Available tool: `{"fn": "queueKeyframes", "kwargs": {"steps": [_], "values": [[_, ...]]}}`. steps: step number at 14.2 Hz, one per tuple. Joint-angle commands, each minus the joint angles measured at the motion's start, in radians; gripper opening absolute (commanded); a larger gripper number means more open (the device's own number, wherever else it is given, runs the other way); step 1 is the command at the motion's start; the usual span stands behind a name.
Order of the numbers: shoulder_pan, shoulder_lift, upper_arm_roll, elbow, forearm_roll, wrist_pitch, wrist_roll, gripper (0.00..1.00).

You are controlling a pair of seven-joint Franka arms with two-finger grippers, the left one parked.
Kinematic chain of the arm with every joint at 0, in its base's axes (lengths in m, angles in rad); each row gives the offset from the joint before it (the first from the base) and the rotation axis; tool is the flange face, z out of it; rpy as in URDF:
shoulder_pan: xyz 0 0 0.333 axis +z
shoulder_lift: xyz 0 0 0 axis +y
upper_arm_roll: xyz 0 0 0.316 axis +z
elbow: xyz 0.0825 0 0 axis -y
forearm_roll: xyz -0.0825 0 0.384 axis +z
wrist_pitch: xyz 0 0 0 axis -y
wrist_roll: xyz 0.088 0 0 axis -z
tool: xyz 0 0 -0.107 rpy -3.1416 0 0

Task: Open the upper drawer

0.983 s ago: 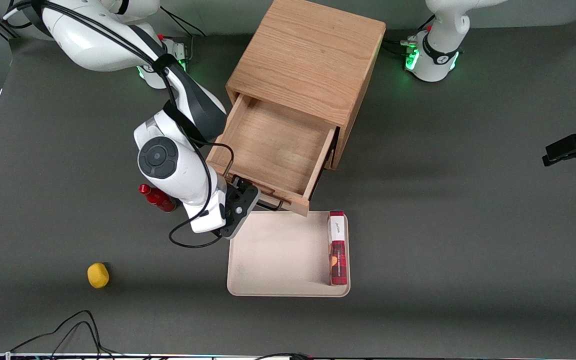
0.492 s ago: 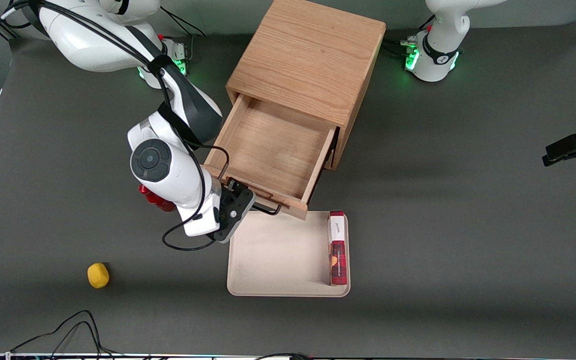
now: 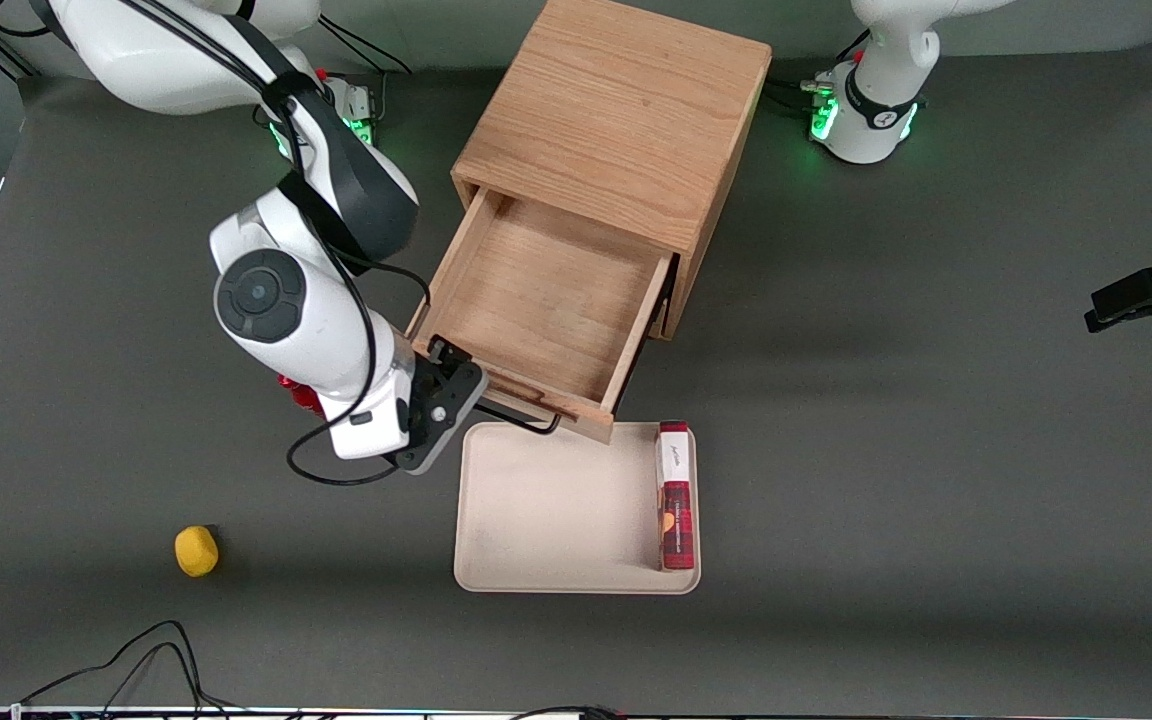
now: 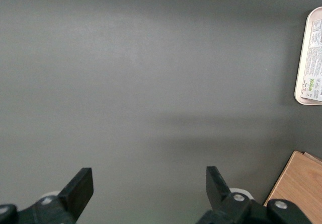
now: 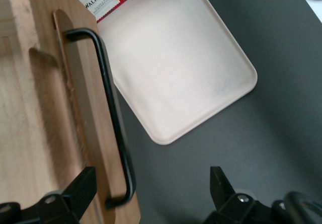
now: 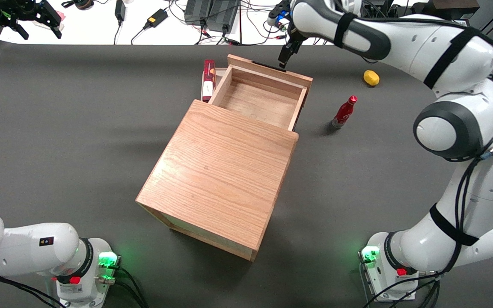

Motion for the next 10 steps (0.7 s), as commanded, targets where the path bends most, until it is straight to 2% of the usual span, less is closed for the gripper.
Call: {"fn": "queueKeyframes", "kwargs": {"steps": [1,7,10], "values": [[-0.019,-0.063,0.006,-0.011,-0.009,-0.094,0.055,1.0],[-0.11,-0.204,0.013,-0.066,0.008,-0.275,0.084,1.0],[-0.2,-0.359,0.016,-0.2,0.086,-0.295,0.084,1.0]]}}
